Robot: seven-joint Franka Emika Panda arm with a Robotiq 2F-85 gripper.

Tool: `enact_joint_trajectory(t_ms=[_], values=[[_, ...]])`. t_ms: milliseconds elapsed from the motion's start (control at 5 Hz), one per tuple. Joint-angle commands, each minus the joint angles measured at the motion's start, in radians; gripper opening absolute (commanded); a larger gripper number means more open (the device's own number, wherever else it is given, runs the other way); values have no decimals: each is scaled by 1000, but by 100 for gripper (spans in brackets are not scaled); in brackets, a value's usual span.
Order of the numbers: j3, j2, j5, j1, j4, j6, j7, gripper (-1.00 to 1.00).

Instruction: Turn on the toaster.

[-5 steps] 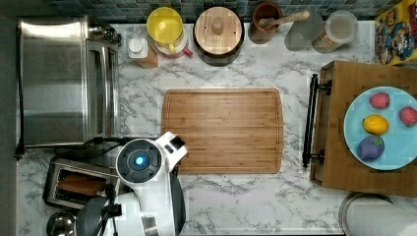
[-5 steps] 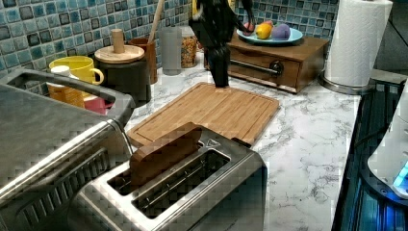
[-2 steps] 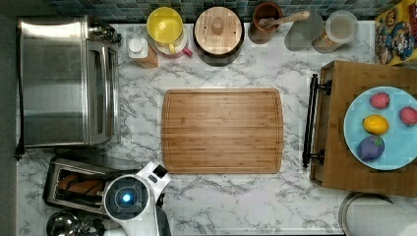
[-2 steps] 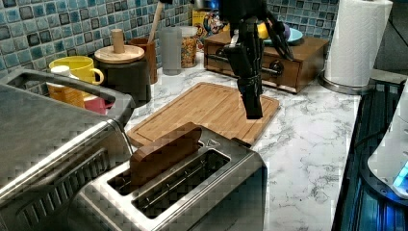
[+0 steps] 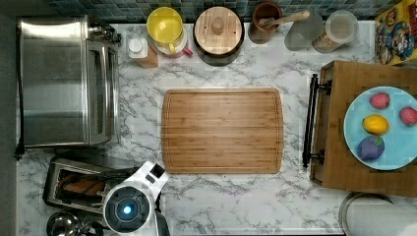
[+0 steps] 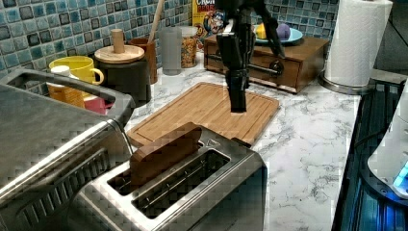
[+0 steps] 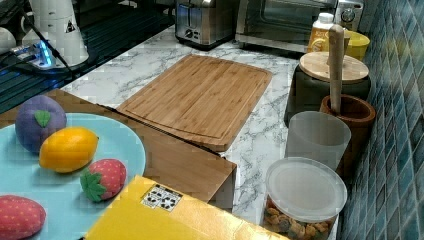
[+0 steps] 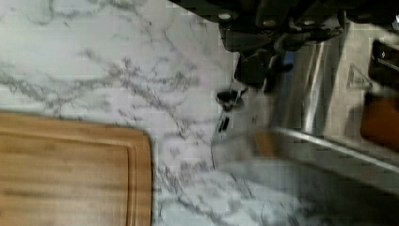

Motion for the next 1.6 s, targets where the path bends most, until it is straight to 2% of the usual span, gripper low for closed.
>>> enact_joint_trajectory(t_ms=[200,800,1000,1200,1400,1600], values=[[50,64,57,44,2,29,53,-100],[96,104,48,-2,4,109,139,-100],[121,160,1,-19,16,123,200,-100],[177,222,-59,-116,21,127,269,-100],[98,266,-69,-109,9,139,293,-100],[68,329,-58,-136,-9,105,291,-100]])
